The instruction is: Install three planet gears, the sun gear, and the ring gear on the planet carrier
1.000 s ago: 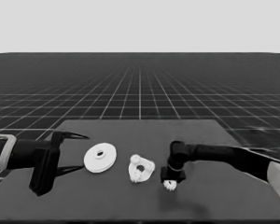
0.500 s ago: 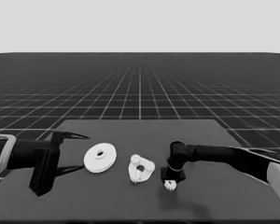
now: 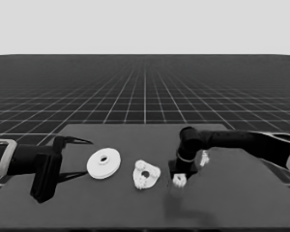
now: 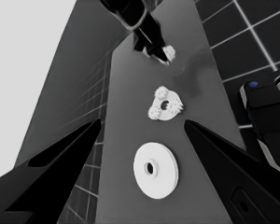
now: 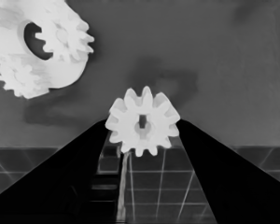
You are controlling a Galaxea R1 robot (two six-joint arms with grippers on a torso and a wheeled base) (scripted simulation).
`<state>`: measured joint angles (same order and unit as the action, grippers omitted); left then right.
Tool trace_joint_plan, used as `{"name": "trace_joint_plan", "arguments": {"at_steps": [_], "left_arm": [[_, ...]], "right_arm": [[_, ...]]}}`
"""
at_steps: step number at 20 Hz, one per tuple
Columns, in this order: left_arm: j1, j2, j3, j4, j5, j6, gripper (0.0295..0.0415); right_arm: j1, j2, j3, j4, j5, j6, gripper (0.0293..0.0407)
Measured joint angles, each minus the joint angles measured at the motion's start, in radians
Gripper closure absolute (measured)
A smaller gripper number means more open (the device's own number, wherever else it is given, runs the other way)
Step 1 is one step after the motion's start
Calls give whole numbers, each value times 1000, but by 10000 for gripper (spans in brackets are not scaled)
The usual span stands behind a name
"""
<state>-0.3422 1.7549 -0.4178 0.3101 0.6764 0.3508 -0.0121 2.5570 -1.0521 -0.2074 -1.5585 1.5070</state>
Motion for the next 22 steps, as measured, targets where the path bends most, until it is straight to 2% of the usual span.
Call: {"name": "trace_joint_plan", "arguments": {"at_steps": [4,6,7,10,14,17,22], "left_arm": [[0,0,0,0,0,0,326],[0,0,0,0,0,0,326],[0,0,0,0,0,0,326],[0,0,0,0,0,0,326],[0,0,0,0,0,0,326],[0,0,0,0,0,0,326],[0,0,0,0,0,0,326]], "right_arm": [[9,0,1,10,0,1,390],[35,310,-342,36,1,-20,390],[39,389,-449,41,7,-55,390],[41,480,-594,46,16,-113,390],[41,500,-631,47,18,-130,390],[-58,515,-687,-47,46,-164,390],[-80,520,-706,-68,55,-176,390]]}}
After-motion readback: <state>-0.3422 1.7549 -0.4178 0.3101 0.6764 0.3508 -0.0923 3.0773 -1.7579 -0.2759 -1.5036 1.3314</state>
